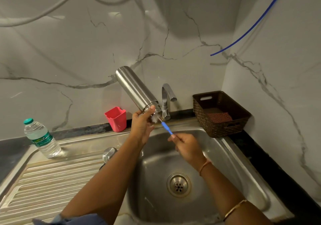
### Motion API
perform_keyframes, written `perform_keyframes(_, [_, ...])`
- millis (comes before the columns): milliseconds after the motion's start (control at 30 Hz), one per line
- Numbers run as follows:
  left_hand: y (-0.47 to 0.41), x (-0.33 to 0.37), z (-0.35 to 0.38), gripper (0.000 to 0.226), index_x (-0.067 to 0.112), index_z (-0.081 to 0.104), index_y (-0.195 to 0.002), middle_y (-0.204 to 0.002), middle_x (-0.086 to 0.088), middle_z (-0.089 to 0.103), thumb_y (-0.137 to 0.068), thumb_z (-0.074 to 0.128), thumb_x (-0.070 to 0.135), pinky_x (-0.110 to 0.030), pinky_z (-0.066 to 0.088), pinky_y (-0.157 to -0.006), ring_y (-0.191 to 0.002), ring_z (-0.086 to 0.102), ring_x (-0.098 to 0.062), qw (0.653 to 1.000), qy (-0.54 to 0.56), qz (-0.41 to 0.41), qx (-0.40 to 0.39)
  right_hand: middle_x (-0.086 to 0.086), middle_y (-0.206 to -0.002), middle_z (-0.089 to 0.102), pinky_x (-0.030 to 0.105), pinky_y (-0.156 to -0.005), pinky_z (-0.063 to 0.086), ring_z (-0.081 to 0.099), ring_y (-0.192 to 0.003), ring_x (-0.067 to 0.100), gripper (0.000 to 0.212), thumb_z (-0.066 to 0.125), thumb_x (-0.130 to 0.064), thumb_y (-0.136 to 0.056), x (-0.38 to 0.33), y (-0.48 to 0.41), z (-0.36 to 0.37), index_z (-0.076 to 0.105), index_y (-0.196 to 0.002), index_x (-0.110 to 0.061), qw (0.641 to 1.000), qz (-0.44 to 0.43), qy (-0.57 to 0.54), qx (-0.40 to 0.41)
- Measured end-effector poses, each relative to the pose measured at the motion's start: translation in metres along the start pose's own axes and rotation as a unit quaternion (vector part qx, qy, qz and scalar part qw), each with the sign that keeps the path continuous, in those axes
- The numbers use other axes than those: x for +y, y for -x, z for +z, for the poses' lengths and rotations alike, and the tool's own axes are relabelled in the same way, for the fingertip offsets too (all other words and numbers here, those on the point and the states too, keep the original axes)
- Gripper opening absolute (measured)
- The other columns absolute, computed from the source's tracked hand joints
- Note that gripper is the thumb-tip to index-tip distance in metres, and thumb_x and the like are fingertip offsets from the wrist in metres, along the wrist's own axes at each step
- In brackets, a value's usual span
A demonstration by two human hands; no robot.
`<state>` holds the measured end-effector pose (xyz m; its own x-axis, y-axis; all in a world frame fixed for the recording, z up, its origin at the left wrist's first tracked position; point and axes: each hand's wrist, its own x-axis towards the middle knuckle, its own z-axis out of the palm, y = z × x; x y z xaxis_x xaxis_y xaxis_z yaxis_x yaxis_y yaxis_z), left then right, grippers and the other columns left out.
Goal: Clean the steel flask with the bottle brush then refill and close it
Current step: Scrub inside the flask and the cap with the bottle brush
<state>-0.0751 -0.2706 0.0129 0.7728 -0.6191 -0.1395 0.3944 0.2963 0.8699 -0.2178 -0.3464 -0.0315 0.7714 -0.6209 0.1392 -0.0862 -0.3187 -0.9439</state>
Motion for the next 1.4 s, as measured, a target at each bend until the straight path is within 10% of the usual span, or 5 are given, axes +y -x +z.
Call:
perform_keyframes(433, [-0.010,-0.011,-0.006,0.059,0.010,0.035,-0.129,-0.118,-0.016,0.061,-0.082,0.070,0.012,-0.052,0.050,-0.093,-0.105,0.064,-0.031,0.999,0.010,-0.008,0.053,-0.003,-0.056,0.057,0.011,-0.041,0.007,0.050,-0.039,0.010,0.026,0.041,-0.023,-0.092,0.022,0.024,0.010,0.065,-0.086,-0.016,0.873,-0.149,0.450,0.112])
perform_keyframes(633, [-0.013,-0.008,-0.017,0.049,0.010,0.038,-0.121,-0.101,-0.010,0.062,-0.084,0.068,0.009,-0.045,0.056,-0.079,-0.086,0.064,-0.023,0.998,0.014,-0.003,0.058,-0.004,-0.049,0.030,0.015,-0.034,0.020,0.022,-0.036,0.005,0.033,0.038,-0.026,-0.101,0.034,0.020,-0.016,0.063,-0.086,-0.011,0.940,0.190,-0.251,-0.128])
perform_keyframes(900, [-0.016,-0.002,-0.009,0.057,0.006,0.035,-0.131,-0.111,-0.015,0.062,-0.084,0.067,0.005,-0.046,0.053,-0.088,-0.094,0.065,-0.027,0.997,0.016,0.029,0.069,-0.006,-0.051,0.053,0.017,-0.037,0.024,0.047,-0.041,0.010,0.032,0.038,-0.032,-0.090,0.050,0.021,-0.007,0.064,-0.078,-0.018,0.875,-0.188,0.430,0.116])
perform_keyframes(1100, [-0.022,0.007,-0.015,0.032,0.012,0.044,-0.111,-0.099,-0.010,0.062,-0.086,0.064,0.007,-0.046,0.051,-0.089,-0.093,0.063,-0.026,0.997,0.042,0.035,0.054,-0.001,-0.043,0.032,0.015,-0.034,0.024,0.028,-0.032,0.007,0.033,0.040,-0.022,-0.100,0.047,0.024,-0.034,0.065,-0.083,-0.008,0.944,0.174,-0.237,-0.152])
perform_keyframes(1400, [-0.025,0.007,-0.011,0.033,0.014,0.042,-0.109,-0.108,-0.011,0.061,-0.086,0.065,0.007,-0.046,0.052,-0.090,-0.098,0.063,-0.027,0.996,0.048,0.034,0.064,-0.009,-0.048,0.043,0.024,-0.038,0.027,0.037,-0.038,0.008,0.036,0.041,-0.031,-0.095,0.081,0.022,-0.019,0.056,-0.065,-0.019,0.952,-0.099,0.261,0.122])
